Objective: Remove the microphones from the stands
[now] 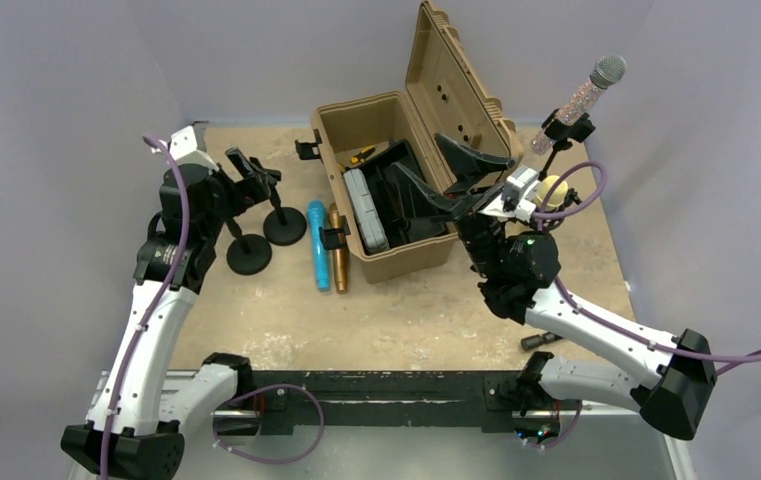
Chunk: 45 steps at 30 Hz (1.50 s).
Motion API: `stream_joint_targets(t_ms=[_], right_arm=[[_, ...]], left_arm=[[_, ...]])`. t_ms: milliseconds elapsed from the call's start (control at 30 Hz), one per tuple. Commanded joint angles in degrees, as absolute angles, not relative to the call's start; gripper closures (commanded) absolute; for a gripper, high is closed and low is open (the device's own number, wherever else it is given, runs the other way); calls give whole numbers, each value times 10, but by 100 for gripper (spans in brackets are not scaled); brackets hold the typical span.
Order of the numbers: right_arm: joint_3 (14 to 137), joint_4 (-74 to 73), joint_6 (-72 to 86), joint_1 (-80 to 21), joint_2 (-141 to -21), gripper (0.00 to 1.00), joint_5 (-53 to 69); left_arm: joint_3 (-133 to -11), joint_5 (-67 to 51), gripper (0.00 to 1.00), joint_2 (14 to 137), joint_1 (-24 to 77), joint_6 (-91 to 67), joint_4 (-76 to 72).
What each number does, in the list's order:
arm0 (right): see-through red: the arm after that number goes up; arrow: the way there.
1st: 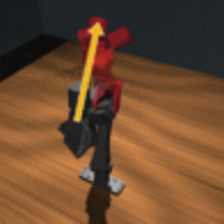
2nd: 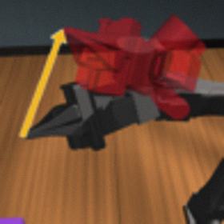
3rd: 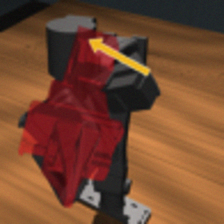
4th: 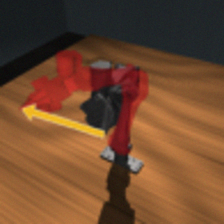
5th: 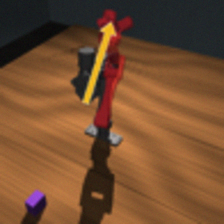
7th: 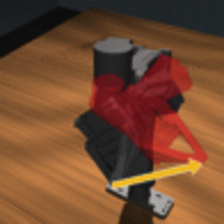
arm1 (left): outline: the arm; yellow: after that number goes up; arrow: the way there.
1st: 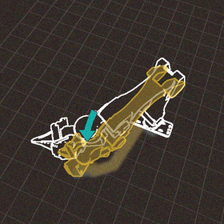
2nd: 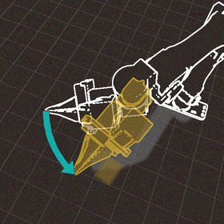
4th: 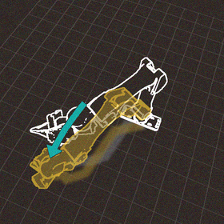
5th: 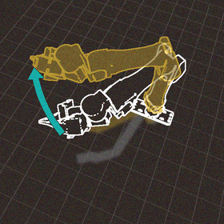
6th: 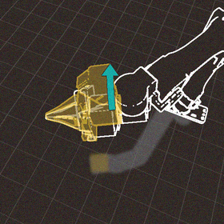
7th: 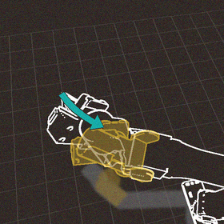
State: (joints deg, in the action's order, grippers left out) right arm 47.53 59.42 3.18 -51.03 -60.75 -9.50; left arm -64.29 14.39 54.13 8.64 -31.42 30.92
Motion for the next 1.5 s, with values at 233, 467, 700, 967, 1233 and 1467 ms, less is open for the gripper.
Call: stream_joint_targets(t_ms=[233, 467, 700, 967, 1233, 1467], right_arm=[[505, 597, 18, -509, -639, 7, -104], [526, 580, 31, -509, -671, 7, -99], [531, 530, 41, -509, -666, 7, -126], [550, 389, 73, -509, -602, 7, -221], [574, 228, 149, -509, -525, 6, -384], [616, 112, 204, -508, -497, 2, -530]], left_arm=[[-620, -79, 8, 553, 85, -246, 229], [-598, -123, 0, 527, 85, -273, 199], [-487, -168, 0, 435, 93, -300, 40], [-597, -201, 2, 474, 166, -181, 208], [-592, -224, 4, 451, 204, -172, 200], [-594, -199, 4, 444, 243, -149, 213]])
